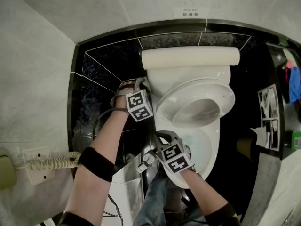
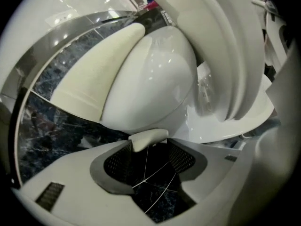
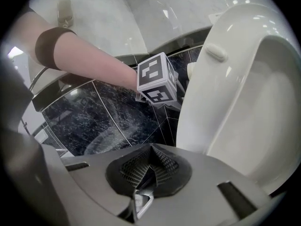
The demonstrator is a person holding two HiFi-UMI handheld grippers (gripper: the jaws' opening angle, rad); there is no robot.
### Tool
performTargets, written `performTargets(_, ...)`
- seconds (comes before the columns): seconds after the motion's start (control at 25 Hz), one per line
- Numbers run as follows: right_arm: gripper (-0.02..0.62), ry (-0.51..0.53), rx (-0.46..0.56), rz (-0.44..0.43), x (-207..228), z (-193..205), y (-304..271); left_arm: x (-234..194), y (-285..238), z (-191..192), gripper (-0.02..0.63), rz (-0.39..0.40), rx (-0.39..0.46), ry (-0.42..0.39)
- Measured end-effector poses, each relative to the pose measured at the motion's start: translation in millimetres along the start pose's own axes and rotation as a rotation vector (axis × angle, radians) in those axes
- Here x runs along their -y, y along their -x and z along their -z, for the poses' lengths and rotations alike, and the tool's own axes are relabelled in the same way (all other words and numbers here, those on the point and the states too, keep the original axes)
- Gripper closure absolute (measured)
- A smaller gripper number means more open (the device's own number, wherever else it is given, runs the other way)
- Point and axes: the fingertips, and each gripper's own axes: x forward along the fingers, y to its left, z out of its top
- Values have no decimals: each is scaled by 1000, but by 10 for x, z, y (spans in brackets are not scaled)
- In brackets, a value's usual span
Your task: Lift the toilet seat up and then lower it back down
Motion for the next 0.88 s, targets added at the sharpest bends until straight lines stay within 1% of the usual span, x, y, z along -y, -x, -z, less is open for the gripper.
performTargets(0.08,591,9,3,-1,-53,-26,135,18,185,38,371,-21,-36,-27)
performTargets(0.12,591,14,5,-2,-82,-36,214,50,288,67,371,-23,-53,-25)
performTargets(0.24,591,36,11,3,-157,-57,500,188,673,109,381,-30,-74,32)
performTargets(0.28,591,45,13,6,-178,-63,614,230,839,85,403,-44,-68,59)
performTargets(0.32,591,54,14,9,-202,-69,738,267,1031,32,450,-64,-50,93)
performTargets(0.36,591,62,16,12,-233,-71,871,310,1247,-43,493,-84,-23,136)
performTargets(0.4,591,68,16,14,-272,-65,1015,374,1473,-120,557,-99,5,185)
performTargets(0.44,591,71,16,16,-311,-53,1170,466,1696,-190,596,-106,29,237)
performTargets(0.56,591,77,21,41,-359,3,1701,830,2330,-441,600,-87,102,406)
performTargets(0.68,591,87,37,74,-359,46,2270,1166,2981,-751,601,-76,192,602)
performTargets(0.8,591,88,39,113,-349,216,2918,1570,3653,-1100,601,-78,276,743)
performTargets(0.88,591,79,44,140,-317,318,3376,1762,4132,-1311,601,-88,336,852)
